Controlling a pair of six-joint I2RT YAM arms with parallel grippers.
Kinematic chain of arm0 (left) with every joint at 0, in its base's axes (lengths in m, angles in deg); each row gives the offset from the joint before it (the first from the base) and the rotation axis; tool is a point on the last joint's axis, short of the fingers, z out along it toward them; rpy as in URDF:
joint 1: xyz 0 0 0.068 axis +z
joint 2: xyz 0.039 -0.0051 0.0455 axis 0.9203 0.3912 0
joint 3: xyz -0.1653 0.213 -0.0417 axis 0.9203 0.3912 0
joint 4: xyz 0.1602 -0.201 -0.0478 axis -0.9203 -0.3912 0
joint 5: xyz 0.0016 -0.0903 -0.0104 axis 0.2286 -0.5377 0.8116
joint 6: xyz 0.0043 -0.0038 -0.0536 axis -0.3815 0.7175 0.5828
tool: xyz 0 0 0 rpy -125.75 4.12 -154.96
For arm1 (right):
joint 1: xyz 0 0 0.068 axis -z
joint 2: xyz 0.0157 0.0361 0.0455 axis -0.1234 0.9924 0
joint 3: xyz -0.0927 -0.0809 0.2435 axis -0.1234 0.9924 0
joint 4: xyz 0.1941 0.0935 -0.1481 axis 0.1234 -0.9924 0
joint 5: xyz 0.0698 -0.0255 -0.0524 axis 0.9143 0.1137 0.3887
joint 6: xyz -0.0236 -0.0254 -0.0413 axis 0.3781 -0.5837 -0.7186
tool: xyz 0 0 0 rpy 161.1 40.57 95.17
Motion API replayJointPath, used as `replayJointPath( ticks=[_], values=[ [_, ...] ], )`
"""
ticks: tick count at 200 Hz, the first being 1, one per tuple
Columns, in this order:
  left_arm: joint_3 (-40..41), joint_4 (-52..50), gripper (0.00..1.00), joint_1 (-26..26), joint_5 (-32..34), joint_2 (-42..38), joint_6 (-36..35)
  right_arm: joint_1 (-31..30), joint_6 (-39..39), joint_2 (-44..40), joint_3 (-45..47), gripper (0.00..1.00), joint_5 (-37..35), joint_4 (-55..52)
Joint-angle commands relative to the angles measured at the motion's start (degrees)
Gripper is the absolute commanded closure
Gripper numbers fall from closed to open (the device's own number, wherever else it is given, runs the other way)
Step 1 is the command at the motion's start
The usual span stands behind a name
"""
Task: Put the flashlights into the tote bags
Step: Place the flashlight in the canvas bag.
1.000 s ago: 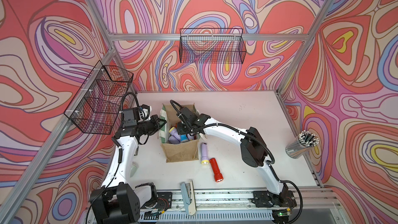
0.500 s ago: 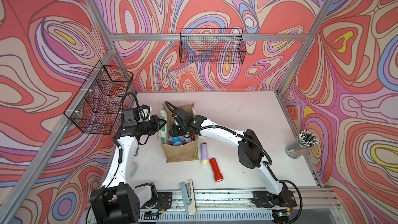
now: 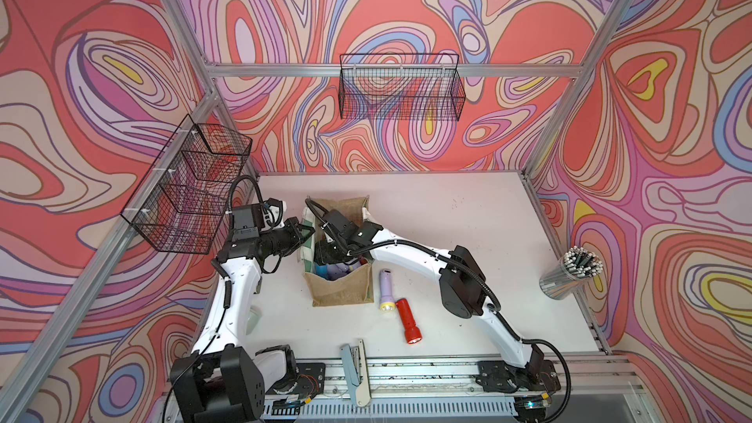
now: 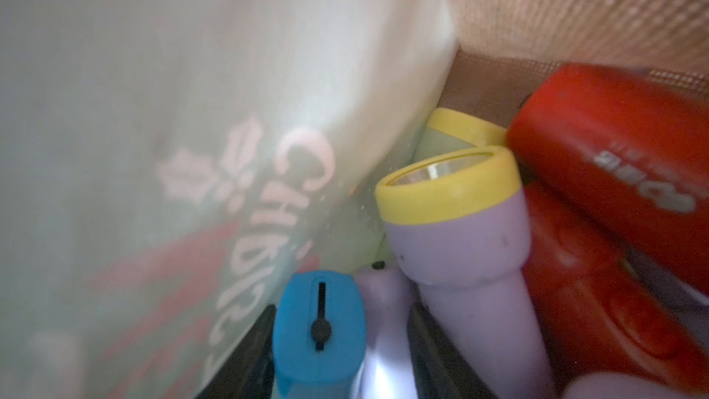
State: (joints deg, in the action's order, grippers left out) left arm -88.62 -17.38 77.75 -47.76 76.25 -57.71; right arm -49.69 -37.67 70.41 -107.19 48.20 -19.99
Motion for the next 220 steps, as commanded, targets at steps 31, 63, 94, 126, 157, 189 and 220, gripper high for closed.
replayJointPath(
  ticks=[31,63,94,126,157,189,220],
  values=[
    [-0.1,1.6,1.0,0.0,-2.1,-1.0,-0.1,-0.4,-6.4,-1.9,-2.5,0.34,-1.7,-1.2],
    [-0.1,1.6,1.0,0.0,-2.1,-1.1,0.0,0.6,-11.1,-5.4,-3.0,0.28,-1.8,-2.6],
    [-0.1,1.6,1.0,0.0,-2.1,-1.1,0.0,2.0,-14.2,-9.0,-2.2,0.26,-2.8,-3.4],
    [-0.1,1.6,1.0,0.0,-2.0,-1.1,0.0,3.5,-16.0,-12.9,-0.7,0.26,-2.8,-3.7],
    [0.4,2.3,1.0,0.0,-1.8,-1.0,0.6,4.4,-17.4,-15.9,-0.4,0.26,-2.0,-5.2],
    [0.7,2.7,1.0,0.0,-1.8,-1.2,0.7,4.4,-19.7,-21.3,2.6,0.28,-4.1,-5.5],
    [0.5,2.3,1.0,0.0,-1.6,-1.9,0.5,4.6,-20.8,-30.2,11.0,0.3,-12.2,-2.3]
  ],
)
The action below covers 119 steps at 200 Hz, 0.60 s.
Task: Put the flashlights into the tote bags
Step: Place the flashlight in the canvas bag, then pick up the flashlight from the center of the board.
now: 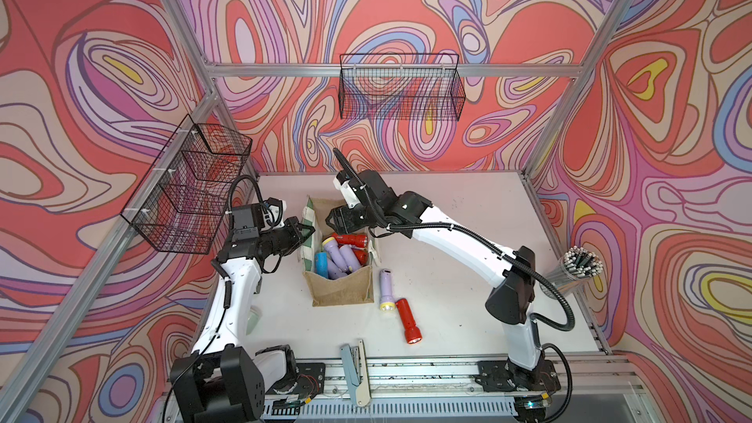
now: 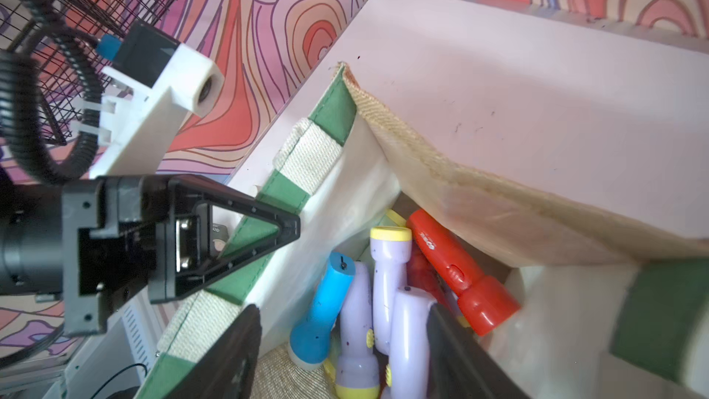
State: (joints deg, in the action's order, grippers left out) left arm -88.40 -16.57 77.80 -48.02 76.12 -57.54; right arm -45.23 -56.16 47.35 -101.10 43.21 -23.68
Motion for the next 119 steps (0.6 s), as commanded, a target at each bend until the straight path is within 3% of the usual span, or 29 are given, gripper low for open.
replayJointPath(
  ticks=[1,73,119],
  values=[
    [0.3,1.4,1.0,0.0,-1.3,-1.8,0.3,0.1,-2.3,-7.5,5.3,0.3,-7.5,1.5],
    [0.1,0.8,1.0,0.0,-1.0,-2.0,0.1,1.4,2.8,-26.8,26.3,0.37,-26.4,-2.0],
    [-0.5,0.1,1.0,0.0,-0.5,-2.2,-0.1,2.6,10.2,-31.4,37.3,0.38,-24.6,-10.8]
  ],
)
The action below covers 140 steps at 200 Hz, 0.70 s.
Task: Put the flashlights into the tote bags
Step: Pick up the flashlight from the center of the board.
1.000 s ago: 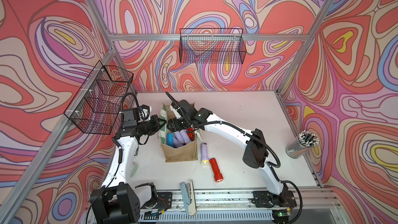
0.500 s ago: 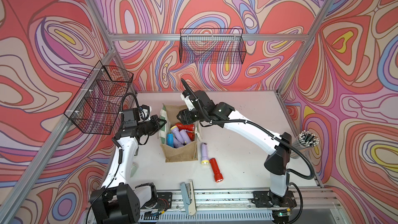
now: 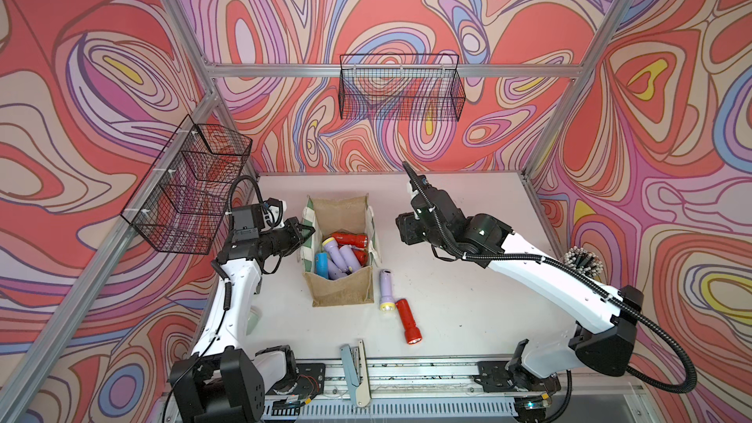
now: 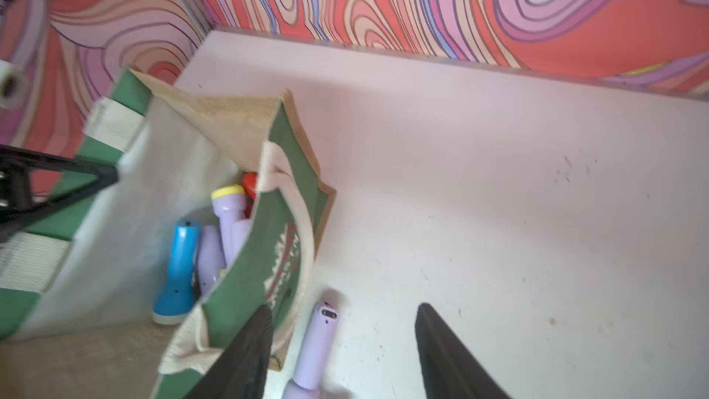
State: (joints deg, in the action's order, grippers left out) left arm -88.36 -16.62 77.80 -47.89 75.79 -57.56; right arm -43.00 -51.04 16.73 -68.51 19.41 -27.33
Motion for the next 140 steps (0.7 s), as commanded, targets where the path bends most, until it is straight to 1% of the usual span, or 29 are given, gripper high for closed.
replayJointPath(
  ticks=[1,22,40,54,72,101,120,140],
  values=[
    [-0.6,0.1,1.0,0.0,-0.7,-1.9,-0.2,0.3,5.3,-0.8,4.9,0.38,-0.7,-7.3],
    [-1.0,-0.8,1.0,0.0,-0.3,-2.1,-0.7,0.3,8.3,-1.1,10.4,0.38,3.4,-9.2],
    [-1.8,-1.6,1.0,0.0,0.1,-1.9,-1.3,0.0,13.1,-2.1,15.4,0.43,6.2,-8.4],
    [-2.2,-2.3,1.0,0.0,-0.5,-1.6,-1.5,-1.4,17.5,-3.5,20.2,0.43,8.1,-5.4],
    [-2.0,-2.4,1.0,0.0,-0.4,-1.6,-1.8,-2.8,20.2,-4.7,24.9,0.42,11.0,-0.4],
    [-2.1,-2.6,1.0,0.0,-0.3,-1.4,-2.1,-4.4,21.2,-3.1,27.0,0.4,14.9,1.1],
    [-2.0,-2.4,1.0,0.0,-0.5,-1.4,-2.4,-6.2,21.7,-1.3,27.4,0.39,16.1,0.1],
    [-1.6,-2.2,1.0,-0.1,-0.4,-1.3,-2.2,-7.4,21.7,0.7,28.2,0.38,17.2,1.5]
  ],
)
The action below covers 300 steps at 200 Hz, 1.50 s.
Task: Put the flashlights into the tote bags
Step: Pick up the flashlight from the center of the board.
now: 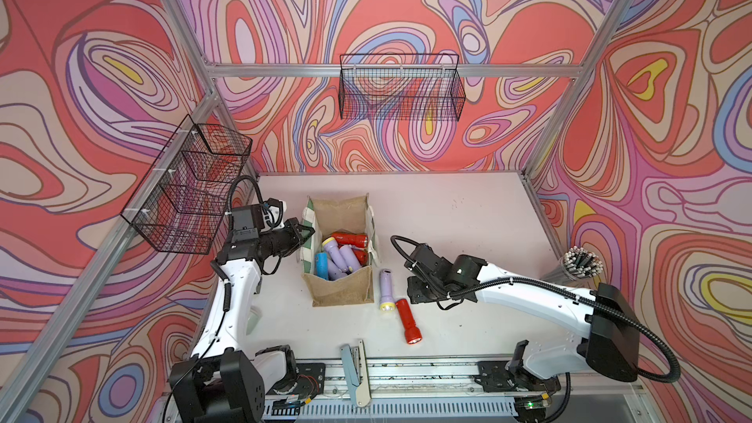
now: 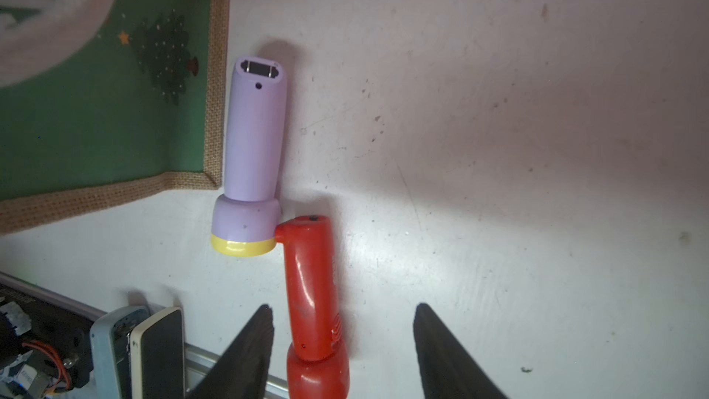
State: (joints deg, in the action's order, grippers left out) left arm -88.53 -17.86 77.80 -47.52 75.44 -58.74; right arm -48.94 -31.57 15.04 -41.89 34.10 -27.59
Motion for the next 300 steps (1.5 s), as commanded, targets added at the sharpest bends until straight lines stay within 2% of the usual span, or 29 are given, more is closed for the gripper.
replayJointPath(
  ticks=[1,95,182,230,255,281,300],
  values=[
    [-1.4,-0.9,1.0,-0.1,-0.9,-0.9,-1.0,-1.5,2.3,2.5,1.6,0.38,2.5,1.9],
    [-1.9,-1.3,1.0,0.0,-1.3,-0.9,-1.3,-3.9,1.4,9.5,4.0,0.38,5.6,6.1],
    [-2.0,-1.5,1.0,0.0,-1.2,-1.2,-1.3,-4.3,2.1,15.4,2.0,0.39,1.8,2.3],
    [-1.3,-0.8,1.0,-0.1,-1.4,-1.5,-1.0,-4.3,2.6,18.7,1.2,0.46,0.7,3.1],
    [-1.1,-1.0,1.0,0.0,-1.2,-2.1,-1.0,-4.2,3.1,18.8,1.3,0.52,0.4,3.3],
    [-0.9,-0.9,1.0,0.0,-1.0,-2.2,-1.0,-4.2,3.2,18.8,1.6,0.62,-0.8,3.2],
    [-1.2,-1.1,1.0,0.0,-1.1,-2.2,-1.1,-3.8,3.0,18.9,1.7,0.64,-2.6,2.8]
  ],
)
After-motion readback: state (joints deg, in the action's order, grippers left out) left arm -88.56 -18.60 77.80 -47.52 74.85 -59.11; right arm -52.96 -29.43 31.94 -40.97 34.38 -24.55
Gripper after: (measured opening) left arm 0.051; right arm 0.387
